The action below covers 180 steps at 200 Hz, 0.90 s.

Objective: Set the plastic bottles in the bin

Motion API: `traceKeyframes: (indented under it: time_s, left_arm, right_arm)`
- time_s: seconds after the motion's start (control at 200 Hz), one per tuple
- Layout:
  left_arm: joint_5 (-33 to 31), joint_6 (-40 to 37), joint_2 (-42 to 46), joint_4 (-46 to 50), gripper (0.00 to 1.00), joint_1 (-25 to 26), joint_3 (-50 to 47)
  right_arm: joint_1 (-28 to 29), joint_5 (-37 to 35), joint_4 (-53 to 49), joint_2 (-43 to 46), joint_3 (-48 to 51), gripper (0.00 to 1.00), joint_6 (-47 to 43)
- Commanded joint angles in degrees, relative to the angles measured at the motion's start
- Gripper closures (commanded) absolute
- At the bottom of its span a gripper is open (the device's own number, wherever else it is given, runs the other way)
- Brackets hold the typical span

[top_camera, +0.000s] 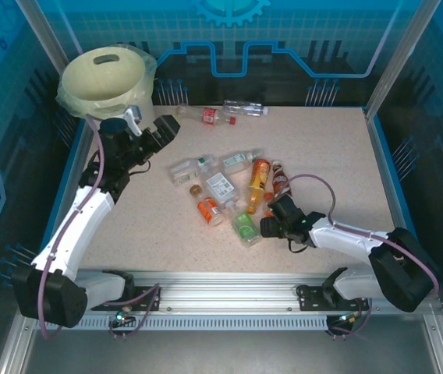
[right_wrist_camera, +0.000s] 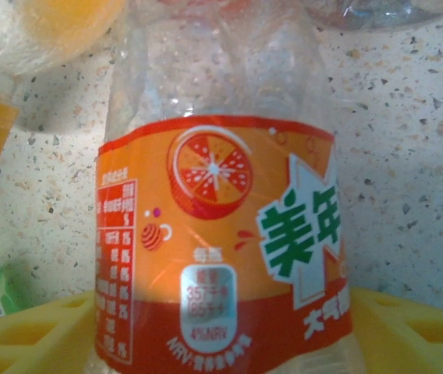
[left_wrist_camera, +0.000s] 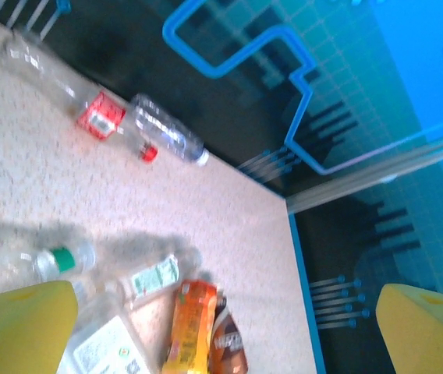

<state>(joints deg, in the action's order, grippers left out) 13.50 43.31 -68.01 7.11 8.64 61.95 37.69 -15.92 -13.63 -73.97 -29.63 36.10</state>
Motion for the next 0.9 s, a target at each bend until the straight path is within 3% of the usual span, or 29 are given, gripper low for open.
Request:
traceKeyframes:
  time_s: [0.0, 0.445, 0.715, 0.895]
  left_arm:
    - [6.4, -2.1, 2.0, -0.1, 0.01, 1.3, -3.4]
    - [8.1, -3.3, 1.4, -4.5, 0.01, 3.1, -8.6]
    - [7.8, -6.4, -1.0, -6.3, 0.01, 8.0, -8.1]
    - [11.1, -11.0, -3.7, -13.5, 0.01, 13.5, -9.5]
  right_arm:
    - [1.3, -2.8, 1.1, 0.6, 1.3, 0.30, 0.5]
    - [1.8, -3.5, 1.2, 13.7, 2.0, 0.52, -2.4]
    - [1.9, 2.2, 4.1, 18.3, -2.5, 0.57, -5.7]
    - [1.9, 13.0, 14.1, 18.3, -3.1, 0.59, -5.2]
